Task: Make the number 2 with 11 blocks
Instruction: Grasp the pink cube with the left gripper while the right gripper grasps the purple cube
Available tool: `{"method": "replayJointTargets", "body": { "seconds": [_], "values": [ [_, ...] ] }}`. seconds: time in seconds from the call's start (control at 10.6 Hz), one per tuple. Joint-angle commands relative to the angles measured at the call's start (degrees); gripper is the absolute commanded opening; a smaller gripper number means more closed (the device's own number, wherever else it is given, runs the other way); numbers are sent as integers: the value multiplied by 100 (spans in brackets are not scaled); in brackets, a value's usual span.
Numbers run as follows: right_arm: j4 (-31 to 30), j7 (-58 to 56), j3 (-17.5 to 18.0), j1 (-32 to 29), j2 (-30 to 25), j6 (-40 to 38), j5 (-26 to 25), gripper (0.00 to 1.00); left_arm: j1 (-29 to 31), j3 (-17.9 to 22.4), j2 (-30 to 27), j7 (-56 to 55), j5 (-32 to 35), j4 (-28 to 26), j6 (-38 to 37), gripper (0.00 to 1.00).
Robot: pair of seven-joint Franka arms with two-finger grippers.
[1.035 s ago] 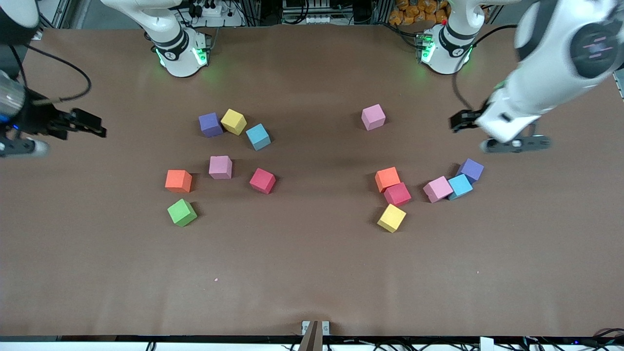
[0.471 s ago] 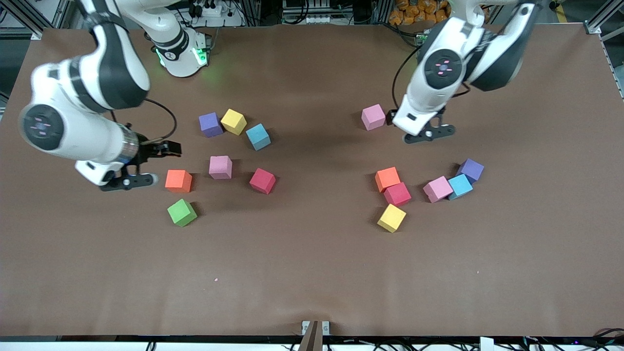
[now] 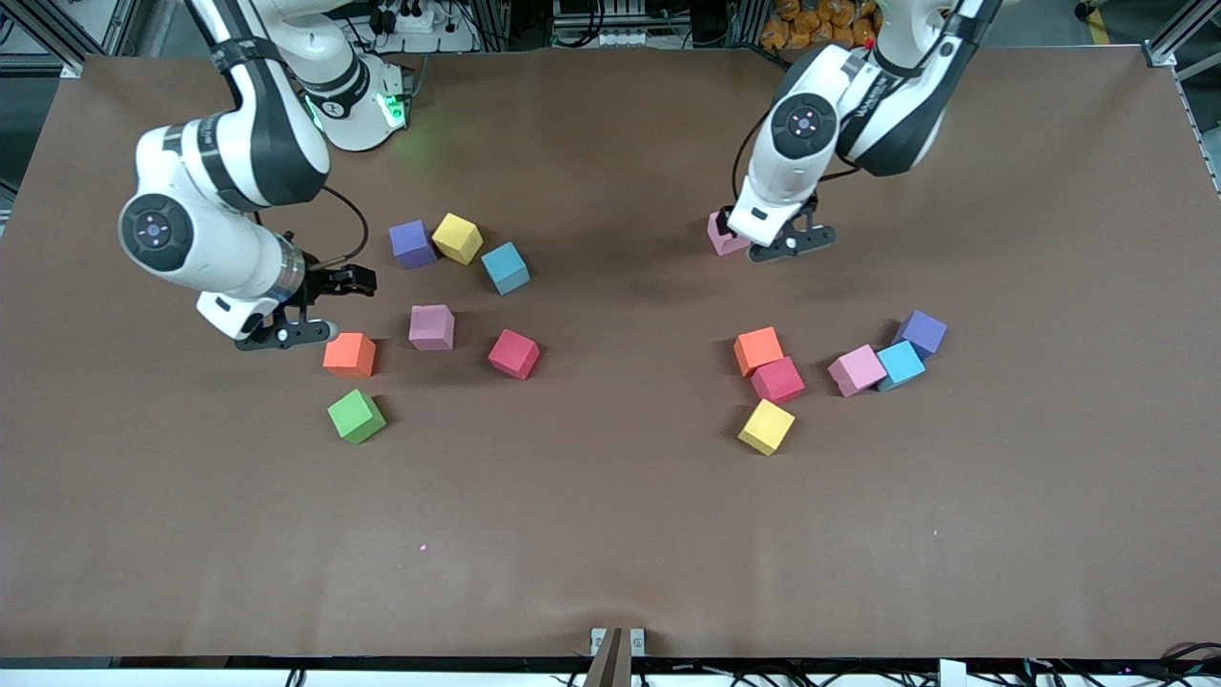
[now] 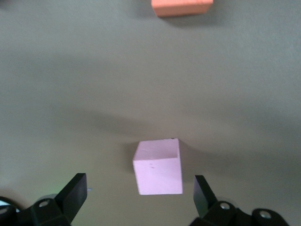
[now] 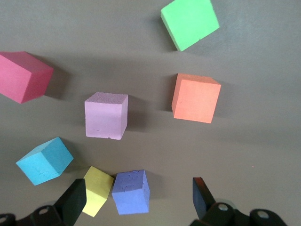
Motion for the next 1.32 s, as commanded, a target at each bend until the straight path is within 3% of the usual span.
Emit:
{"method": "replayJointTargets", "body": {
  "seconds": [0.0,0.28,0.47,0.75,0.94,1.22],
  "values": [
    [-905,35,-9,163,-495,483,-113,100,56,-230,201,-589,-155,-368,758,100],
    [-1747,43,-9,453,-741,903,-184,100,-50,-274,991,-1187,-146,-474,1708,100],
    [-1935,43,-9,436,-812,1020,-262,100,-59,-274,1187,-1189,-129,-474,1851,100],
    [-1944,43,-9,445,-795,1072,-263,100,-32,-265,1170,-1171,-67,-492,1737,100],
    [-2128,43,-9,445,-777,1283,-263,100,11,-256,1012,-1171,46,-431,1238,100],
    [-2671,43,8,471,-751,1843,-263,100,21,-256,941,-1110,109,-413,875,100]
  ]
}}
